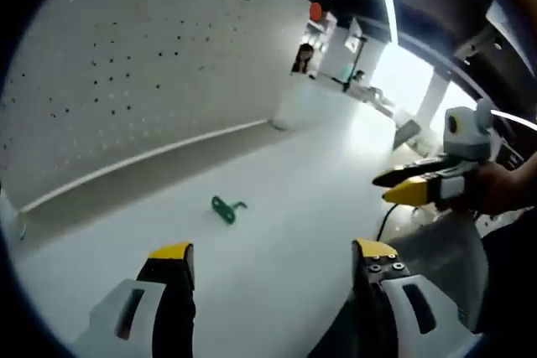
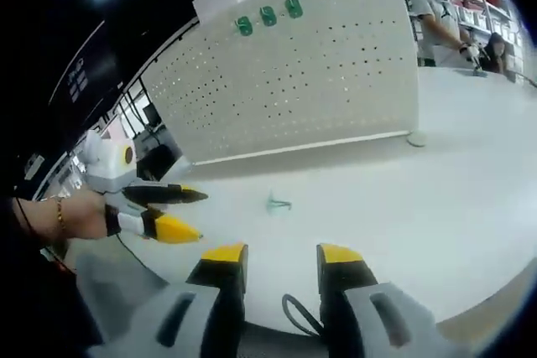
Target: Insert the hook assembly into the mounting plate slot until the hook locks in place.
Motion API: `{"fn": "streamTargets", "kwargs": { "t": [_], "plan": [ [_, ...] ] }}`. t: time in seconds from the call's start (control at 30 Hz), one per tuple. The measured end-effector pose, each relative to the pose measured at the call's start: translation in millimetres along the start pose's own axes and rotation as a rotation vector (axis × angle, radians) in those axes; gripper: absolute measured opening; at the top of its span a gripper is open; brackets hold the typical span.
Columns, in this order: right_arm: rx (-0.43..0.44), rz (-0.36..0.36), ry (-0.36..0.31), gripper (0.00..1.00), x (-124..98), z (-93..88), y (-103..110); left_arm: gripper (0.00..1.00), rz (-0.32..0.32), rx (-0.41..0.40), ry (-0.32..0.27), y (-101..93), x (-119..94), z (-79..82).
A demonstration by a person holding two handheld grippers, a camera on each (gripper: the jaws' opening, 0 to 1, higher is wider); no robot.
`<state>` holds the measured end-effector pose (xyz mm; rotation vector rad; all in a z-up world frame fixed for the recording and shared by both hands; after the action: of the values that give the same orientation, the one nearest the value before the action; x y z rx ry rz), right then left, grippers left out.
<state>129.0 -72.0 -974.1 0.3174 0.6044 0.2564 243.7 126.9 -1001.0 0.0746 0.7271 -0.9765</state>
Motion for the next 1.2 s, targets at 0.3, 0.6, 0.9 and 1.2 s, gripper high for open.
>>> {"fn": "streamTargets", "kwargs": {
  "t": [0.3, 0.6, 0.9, 1.2],
  "plan": [
    [0.049, -0.017, 0.004, 0.29, -0.1, -6.0, -10.0, 0.65, 0.063, -0.045, 0.022, 13.0, 32.4, 1.9],
    [0.079, -0.032, -0.006, 0.29, -2.2, -4.3, -16.5, 0.49, 0.146, -0.078, 0.014, 24.5, 67.1, 8.8],
    [0.113, -0.062, -0.02, 0.29, -4.9, -0.9, -27.4, 0.37, 0.21, -0.034, 0.047, 26.1, 91.2, 0.5],
    [0.15, -0.086, -0.004, 0.29, -9.7, -9.8, -34.2, 0.18, 0.292, 0.036, 0.076, 31.5, 96.4, -5.2]
  ]
}}
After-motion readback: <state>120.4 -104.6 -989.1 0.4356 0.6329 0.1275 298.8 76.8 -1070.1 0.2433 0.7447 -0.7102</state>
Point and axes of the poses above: the point that each gripper's makers call its tool centre point, and the gripper's own axes: x roughly forward along the fingers, y roughly to its left, z roughly out of its top, the point moved 8 cm from there along -x, roughly backward along the fingers, and after that the axes turned 4 degrees about z, right-handed, at the moved point
